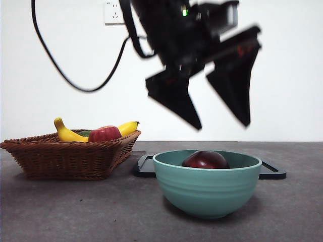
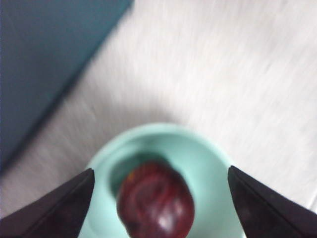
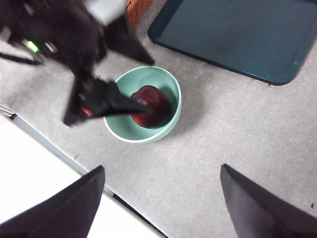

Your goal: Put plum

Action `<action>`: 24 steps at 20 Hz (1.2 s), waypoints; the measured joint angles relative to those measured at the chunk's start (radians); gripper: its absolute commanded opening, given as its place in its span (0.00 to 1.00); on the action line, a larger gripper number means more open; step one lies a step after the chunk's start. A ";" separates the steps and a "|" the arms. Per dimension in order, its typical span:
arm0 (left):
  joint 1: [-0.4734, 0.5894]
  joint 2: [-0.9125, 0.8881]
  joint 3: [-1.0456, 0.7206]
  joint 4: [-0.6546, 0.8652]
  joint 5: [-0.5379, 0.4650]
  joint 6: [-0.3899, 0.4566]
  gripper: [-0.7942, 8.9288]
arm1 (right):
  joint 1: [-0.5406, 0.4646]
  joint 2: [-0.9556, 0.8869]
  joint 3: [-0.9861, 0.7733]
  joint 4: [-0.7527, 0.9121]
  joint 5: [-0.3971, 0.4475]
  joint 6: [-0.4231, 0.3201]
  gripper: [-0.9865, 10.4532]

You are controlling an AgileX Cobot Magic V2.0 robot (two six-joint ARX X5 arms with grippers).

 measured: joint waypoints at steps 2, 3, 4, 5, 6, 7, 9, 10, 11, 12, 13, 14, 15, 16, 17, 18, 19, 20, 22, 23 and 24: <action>0.016 -0.068 0.010 0.004 0.000 0.000 0.53 | 0.000 0.000 0.000 0.000 0.000 0.000 0.41; 0.029 -0.104 0.010 0.004 0.000 0.000 0.53 | 0.000 0.000 0.000 0.000 0.000 0.000 0.41; 0.053 -0.151 0.011 0.002 0.000 -0.001 0.53 | 0.000 0.000 0.000 0.000 0.000 0.000 0.41; 0.077 -0.190 0.014 -0.002 0.000 -0.002 0.53 | 0.000 0.000 0.000 0.000 0.000 0.000 0.41; 0.109 -0.237 0.016 -0.013 0.000 -0.005 0.53 | 0.000 0.000 0.000 0.000 0.000 0.000 0.41; 0.140 -0.278 0.016 -0.027 0.000 -0.010 0.53 | 0.000 0.000 0.000 0.000 0.000 0.000 0.41; 0.200 -0.352 0.015 -0.055 0.002 -0.020 0.53 | 0.000 0.000 0.000 0.000 0.000 0.000 0.41; 0.234 -0.395 0.009 -0.063 0.019 -0.023 0.53 | 0.000 0.000 0.000 0.000 0.000 0.000 0.41; 0.261 -0.435 -0.006 -0.063 0.041 -0.027 0.53 | 0.000 0.000 0.000 0.000 0.000 0.000 0.41; 0.292 -0.487 -0.040 -0.062 0.062 -0.034 0.53 | 0.000 0.000 0.000 0.000 0.000 0.000 0.41; 0.315 -0.530 -0.078 -0.060 0.077 -0.038 0.53 | 0.000 0.000 0.000 0.000 0.000 0.000 0.41; 0.338 -0.583 -0.138 -0.060 0.079 -0.046 0.53 | 0.000 0.000 0.000 0.000 0.000 0.000 0.41; 0.351 -0.622 -0.192 -0.060 0.084 -0.051 0.53 | 0.000 0.000 0.000 0.000 0.000 0.000 0.41; 0.361 -0.666 -0.259 -0.059 0.108 -0.056 0.53 | 0.000 0.000 0.000 0.000 0.000 0.000 0.41; 0.365 -0.708 -0.323 -0.056 0.138 -0.064 0.53 | 0.000 0.000 0.000 0.000 0.000 0.000 0.41; 0.365 -0.754 -0.391 -0.043 0.171 -0.078 0.53 | 0.000 0.000 0.000 0.000 0.000 0.000 0.41; 0.365 -0.791 -0.440 -0.033 0.193 -0.087 0.53 | 0.000 0.000 0.000 0.001 0.000 0.000 0.41; 0.365 -0.831 -0.489 -0.031 0.224 -0.102 0.53 | 0.000 0.000 0.000 0.002 0.000 0.000 0.41; 0.365 -0.880 -0.551 -0.032 0.286 -0.113 0.53 | 0.000 0.000 0.000 0.008 0.000 0.000 0.41; 0.365 -0.895 -0.571 -0.032 0.320 -0.116 0.53 | 0.000 0.000 0.000 0.008 0.000 0.000 0.41; 0.365 -0.903 -0.586 -0.036 0.348 -0.120 0.53 | 0.000 0.000 0.000 0.008 0.000 0.000 0.41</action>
